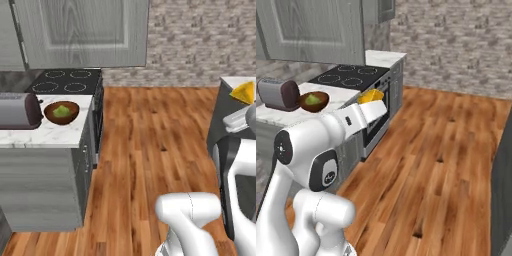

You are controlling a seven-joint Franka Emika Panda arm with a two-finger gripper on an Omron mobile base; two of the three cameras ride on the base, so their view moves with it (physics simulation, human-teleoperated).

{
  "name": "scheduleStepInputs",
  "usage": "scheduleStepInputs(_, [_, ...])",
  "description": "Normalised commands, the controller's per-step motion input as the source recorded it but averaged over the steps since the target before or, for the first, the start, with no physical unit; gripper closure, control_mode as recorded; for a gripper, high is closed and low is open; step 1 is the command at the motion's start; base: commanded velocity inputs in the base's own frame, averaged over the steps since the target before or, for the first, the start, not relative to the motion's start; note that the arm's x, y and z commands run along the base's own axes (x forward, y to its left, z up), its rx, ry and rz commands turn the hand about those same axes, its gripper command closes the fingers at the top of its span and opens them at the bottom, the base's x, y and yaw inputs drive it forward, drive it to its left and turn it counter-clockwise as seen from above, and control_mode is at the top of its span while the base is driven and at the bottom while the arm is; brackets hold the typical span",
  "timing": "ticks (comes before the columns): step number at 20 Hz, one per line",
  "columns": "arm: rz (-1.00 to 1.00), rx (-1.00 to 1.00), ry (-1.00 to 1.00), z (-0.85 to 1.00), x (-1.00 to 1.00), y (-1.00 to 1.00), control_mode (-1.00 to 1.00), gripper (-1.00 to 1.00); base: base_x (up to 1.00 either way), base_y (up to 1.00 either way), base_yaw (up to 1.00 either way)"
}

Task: Pick the cheese from the fridge and the cheese grater from the cabinet and place them next to the salad bowl.

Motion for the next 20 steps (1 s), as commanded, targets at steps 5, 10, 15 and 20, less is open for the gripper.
scheduleStepInputs(5, [0.00, 0.00, 0.00, 0.00, 0.00, 0.00, 1.00, 1.00, 0.10, 0.62, 0.19])
scheduleStepInputs(10, [0.00, 0.00, 0.00, 0.00, 0.00, 0.00, 1.00, 1.00, 0.33, 0.24, 0.08])
scheduleStepInputs(15, [0.00, 0.00, 0.00, 0.00, 0.00, 0.00, 1.00, 1.00, 0.52, 0.01, 0.05])
scheduleStepInputs(20, [0.00, 0.00, 0.00, 0.00, 0.00, 0.00, 1.00, 1.00, 0.63, 0.00, 0.05])
